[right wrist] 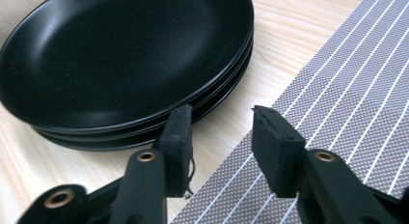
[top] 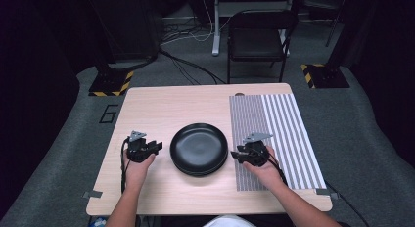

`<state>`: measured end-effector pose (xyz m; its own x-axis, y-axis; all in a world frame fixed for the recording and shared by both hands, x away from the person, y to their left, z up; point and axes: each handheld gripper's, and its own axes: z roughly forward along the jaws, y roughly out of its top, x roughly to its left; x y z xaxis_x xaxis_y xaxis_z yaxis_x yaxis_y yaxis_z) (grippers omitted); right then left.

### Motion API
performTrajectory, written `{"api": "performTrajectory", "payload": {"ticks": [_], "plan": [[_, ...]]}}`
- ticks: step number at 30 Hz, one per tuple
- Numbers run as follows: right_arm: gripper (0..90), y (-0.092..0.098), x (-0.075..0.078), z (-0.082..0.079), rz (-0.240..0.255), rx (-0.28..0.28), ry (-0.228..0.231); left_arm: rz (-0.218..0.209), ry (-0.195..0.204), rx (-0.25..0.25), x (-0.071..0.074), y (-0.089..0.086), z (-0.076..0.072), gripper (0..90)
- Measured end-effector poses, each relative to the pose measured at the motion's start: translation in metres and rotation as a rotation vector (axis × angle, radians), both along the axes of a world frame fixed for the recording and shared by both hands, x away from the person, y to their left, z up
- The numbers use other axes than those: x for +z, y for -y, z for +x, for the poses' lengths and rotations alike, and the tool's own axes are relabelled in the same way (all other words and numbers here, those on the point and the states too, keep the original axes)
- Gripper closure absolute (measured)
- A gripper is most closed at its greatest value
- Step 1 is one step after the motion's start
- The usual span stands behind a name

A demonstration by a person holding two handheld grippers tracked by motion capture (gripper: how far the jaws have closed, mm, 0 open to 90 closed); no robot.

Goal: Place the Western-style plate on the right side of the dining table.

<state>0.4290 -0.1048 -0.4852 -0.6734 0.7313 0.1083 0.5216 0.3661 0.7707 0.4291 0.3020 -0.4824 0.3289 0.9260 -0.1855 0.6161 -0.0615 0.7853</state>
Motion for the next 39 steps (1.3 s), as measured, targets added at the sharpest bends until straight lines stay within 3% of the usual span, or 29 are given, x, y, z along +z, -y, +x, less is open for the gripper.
{"api": "performTrajectory", "payload": {"ticks": [8, 12, 16, 26, 29, 34, 39], "plan": [[61.8, -0.004, 0.002, 0.011, 0.002, -0.013, 0.012, 0.003, -0.013, 0.003, 0.002, 0.004, 0.001, 64.4], [61.0, -0.007, 0.002, 0.015, 0.012, -0.004, -0.026, 0.000, -0.006, -0.011, 0.002, 0.007, 0.001, 64.1], [60.5, -0.008, 0.004, 0.016, 0.026, -0.013, -0.008, 0.011, -0.001, -0.014, 0.001, 0.010, 0.002, 58.6], [59.7, -0.008, 0.012, 0.021, 0.030, -0.045, 0.008, 0.051, 0.015, 0.021, 0.006, 0.006, 0.000, 57.3], [59.6, -0.010, 0.014, 0.021, 0.035, -0.049, 0.005, 0.022, 0.014, 0.021, 0.008, 0.003, -0.002, 57.4], [59.4, -0.013, 0.014, 0.019, 0.052, -0.025, 0.000, 0.016, 0.000, 0.023, 0.007, 0.003, -0.002, 56.1], [58.1, -0.012, 0.010, 0.015, 0.028, -0.017, 0.013, -0.011, -0.002, 0.004, 0.008, 0.006, -0.002, 59.4]]}}
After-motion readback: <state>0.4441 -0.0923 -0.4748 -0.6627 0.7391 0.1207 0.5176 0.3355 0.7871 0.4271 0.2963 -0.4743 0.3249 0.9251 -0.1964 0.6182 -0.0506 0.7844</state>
